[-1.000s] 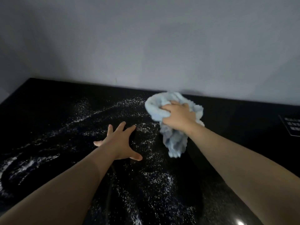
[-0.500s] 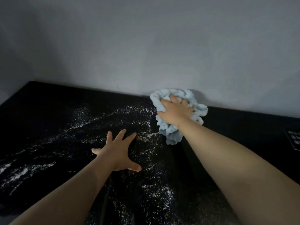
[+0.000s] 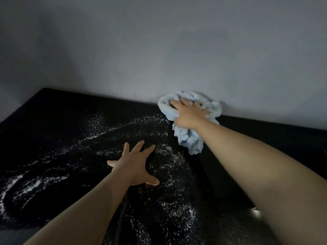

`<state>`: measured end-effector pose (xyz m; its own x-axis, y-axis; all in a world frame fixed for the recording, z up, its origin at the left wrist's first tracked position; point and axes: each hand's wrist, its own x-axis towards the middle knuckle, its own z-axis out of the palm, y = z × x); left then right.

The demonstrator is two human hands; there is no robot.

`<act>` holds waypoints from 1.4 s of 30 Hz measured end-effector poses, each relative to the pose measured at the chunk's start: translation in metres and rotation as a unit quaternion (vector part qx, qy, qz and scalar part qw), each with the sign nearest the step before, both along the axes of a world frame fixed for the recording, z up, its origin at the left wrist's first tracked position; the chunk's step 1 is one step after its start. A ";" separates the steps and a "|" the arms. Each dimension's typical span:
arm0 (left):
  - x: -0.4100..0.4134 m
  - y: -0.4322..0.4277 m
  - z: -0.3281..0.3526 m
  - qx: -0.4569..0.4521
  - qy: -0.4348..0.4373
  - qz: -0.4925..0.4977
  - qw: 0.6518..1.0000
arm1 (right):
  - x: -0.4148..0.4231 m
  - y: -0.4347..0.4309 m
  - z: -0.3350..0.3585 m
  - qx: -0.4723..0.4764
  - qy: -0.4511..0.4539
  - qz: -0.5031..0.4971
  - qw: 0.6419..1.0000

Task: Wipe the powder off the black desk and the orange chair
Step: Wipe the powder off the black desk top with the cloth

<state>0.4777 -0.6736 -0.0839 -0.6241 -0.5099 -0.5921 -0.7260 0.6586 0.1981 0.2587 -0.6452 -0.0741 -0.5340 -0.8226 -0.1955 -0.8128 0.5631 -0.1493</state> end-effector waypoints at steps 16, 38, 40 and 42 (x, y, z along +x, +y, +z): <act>-0.001 -0.002 -0.007 -0.001 0.023 0.011 1.000 | 0.012 0.037 0.002 -0.026 -0.037 0.052 0.998; 0.029 0.030 0.000 -0.019 0.032 -0.029 0.999 | 0.072 0.119 -0.019 0.018 -0.004 0.030 0.999; 0.033 0.034 -0.002 -0.026 0.034 -0.027 0.999 | 0.094 0.141 -0.023 0.000 -0.002 0.080 0.997; 0.036 0.038 -0.003 -0.020 0.036 -0.020 0.999 | 0.112 0.172 -0.023 -0.009 -0.023 0.144 0.989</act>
